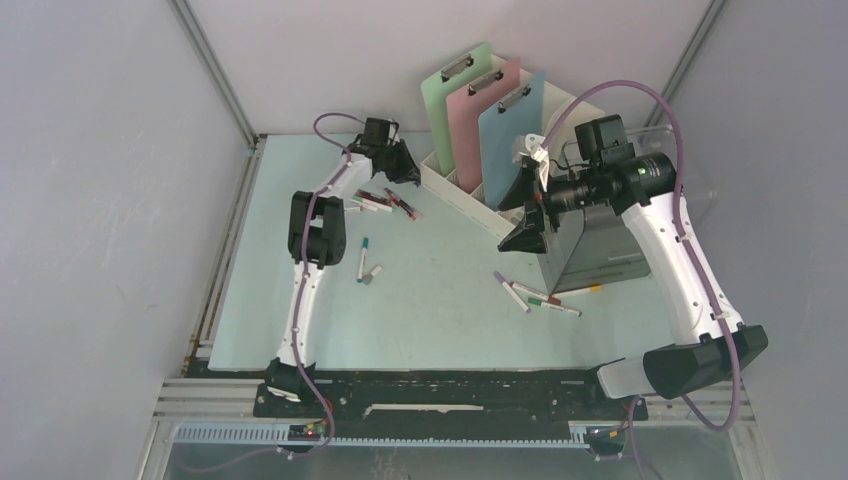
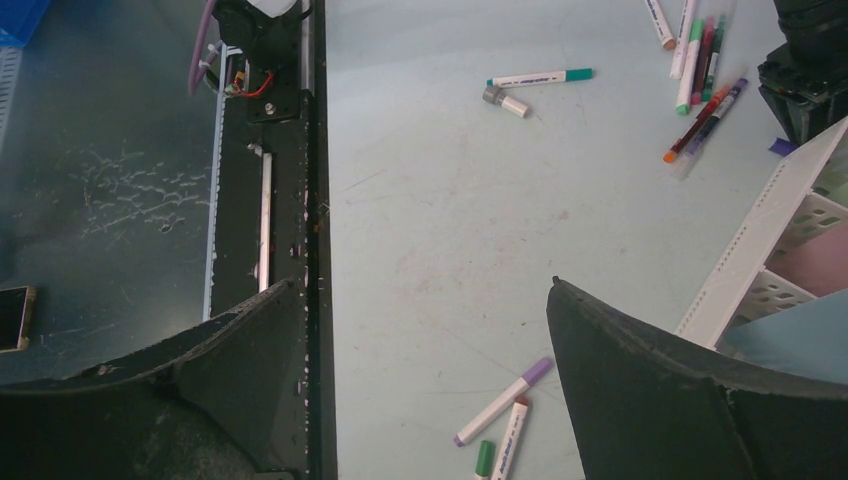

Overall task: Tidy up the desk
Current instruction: Move the stationery to the center of the board, then open the storage box at the center of the board.

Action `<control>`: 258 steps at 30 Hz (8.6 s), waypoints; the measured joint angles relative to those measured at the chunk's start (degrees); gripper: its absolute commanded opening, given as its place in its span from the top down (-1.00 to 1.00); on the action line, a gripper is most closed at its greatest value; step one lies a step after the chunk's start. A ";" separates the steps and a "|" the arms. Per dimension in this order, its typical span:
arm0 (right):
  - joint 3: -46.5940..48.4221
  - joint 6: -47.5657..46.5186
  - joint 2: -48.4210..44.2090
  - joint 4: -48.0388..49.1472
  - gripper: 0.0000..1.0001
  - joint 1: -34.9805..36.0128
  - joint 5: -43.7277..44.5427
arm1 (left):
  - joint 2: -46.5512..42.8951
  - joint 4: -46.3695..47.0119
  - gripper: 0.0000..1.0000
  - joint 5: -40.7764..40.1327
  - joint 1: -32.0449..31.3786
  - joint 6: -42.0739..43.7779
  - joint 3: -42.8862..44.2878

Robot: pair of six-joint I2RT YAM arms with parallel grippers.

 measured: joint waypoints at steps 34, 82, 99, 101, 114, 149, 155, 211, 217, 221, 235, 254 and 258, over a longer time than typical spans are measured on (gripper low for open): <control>-1.70 -0.11 -0.87 0.81 -0.99 0.00 0.09 | -28.02 2.38 0.14 -9.44 -5.25 8.57 -39.17; -40.98 10.71 -34.64 17.66 1.00 -27.02 33.55 | -116.50 7.80 -0.95 -13.05 -6.01 15.98 -89.13; -46.40 21.77 -27.63 37.31 0.92 -20.02 25.68 | -118.71 3.21 -0.95 -16.48 -5.86 19.45 -90.09; -46.60 24.20 -26.29 39.93 0.92 -18.25 26.71 | -118.71 3.19 -0.95 -16.59 -5.84 19.45 -90.09; -46.73 33.29 -15.65 59.30 0.79 -8.57 44.46 | -119.51 3.21 -0.96 -17.57 -5.70 19.43 -90.12; -68.74 -11.39 -33.59 54.66 0.12 5.33 83.56 | -111.82 43.95 -0.96 -4.61 -13.09 -15.28 -111.32; -78.84 -20.17 -36.83 72.76 0.14 6.84 90.42 | -112.52 44.92 -0.96 -4.85 -13.16 -16.24 -111.78; -73.07 -15.52 -41.42 60.41 -0.14 6.36 90.53 | -113.79 46.12 -0.97 -5.20 -14.25 -17.66 -113.55; -79.38 -19.87 -36.72 74.20 -0.13 0.55 90.23 | -113.61 46.12 -0.97 -5.14 -14.27 -17.66 -113.55; -84.87 -24.35 -33.94 85.74 -0.12 -0.02 89.77 | -113.02 46.14 -0.97 -4.79 -14.32 -17.66 -113.55; -86.25 -28.89 -41.57 90.99 -0.15 4.76 88.17 | -112.10 46.31 -0.97 -4.48 -14.49 -17.68 -113.55; -86.05 -30.58 -31.26 100.15 0.83 -3.52 86.36 | -110.68 47.41 -0.97 -4.31 -14.99 -17.70 -113.55; -86.16 -31.15 -31.34 101.55 1.00 -3.72 86.29 | -110.68 47.41 -0.97 -4.33 -15.04 -17.68 -113.55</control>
